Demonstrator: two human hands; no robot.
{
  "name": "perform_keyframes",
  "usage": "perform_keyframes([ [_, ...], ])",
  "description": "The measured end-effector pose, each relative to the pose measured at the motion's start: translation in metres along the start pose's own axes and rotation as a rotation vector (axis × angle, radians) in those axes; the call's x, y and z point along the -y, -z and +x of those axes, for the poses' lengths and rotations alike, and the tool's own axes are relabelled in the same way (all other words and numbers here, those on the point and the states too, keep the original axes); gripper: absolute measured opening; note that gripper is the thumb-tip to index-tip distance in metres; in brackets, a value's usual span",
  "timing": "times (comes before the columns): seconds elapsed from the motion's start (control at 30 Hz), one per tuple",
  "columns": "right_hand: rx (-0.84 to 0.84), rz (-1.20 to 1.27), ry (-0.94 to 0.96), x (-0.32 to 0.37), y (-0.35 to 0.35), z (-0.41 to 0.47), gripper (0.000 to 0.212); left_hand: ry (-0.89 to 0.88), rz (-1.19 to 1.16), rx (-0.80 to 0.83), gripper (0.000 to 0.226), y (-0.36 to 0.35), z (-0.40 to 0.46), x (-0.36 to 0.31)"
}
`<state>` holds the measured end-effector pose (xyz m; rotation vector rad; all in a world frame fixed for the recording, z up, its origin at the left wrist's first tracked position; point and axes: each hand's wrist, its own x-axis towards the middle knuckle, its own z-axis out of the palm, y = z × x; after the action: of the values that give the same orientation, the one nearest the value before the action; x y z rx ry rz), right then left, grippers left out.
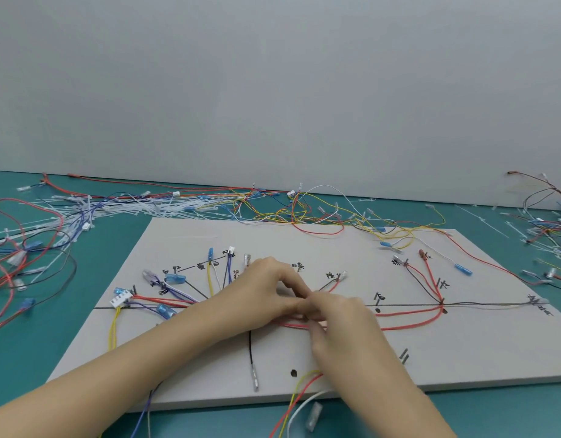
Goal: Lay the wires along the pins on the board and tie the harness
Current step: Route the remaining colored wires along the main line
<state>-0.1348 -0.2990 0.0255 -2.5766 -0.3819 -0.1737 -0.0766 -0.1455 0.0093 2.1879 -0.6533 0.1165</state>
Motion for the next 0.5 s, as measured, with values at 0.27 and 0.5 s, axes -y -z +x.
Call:
perform_keyframes([
  [0.27,0.221,0.453,-0.234,-0.041,0.046,0.017,0.028,-0.023,0.087,-0.012,0.004,-0.005,0.001,0.0],
  [0.5,0.214,0.546,-0.362,-0.064,0.076,0.026,0.012,-0.045,0.121,0.013,0.007,-0.003,0.0,-0.001],
])
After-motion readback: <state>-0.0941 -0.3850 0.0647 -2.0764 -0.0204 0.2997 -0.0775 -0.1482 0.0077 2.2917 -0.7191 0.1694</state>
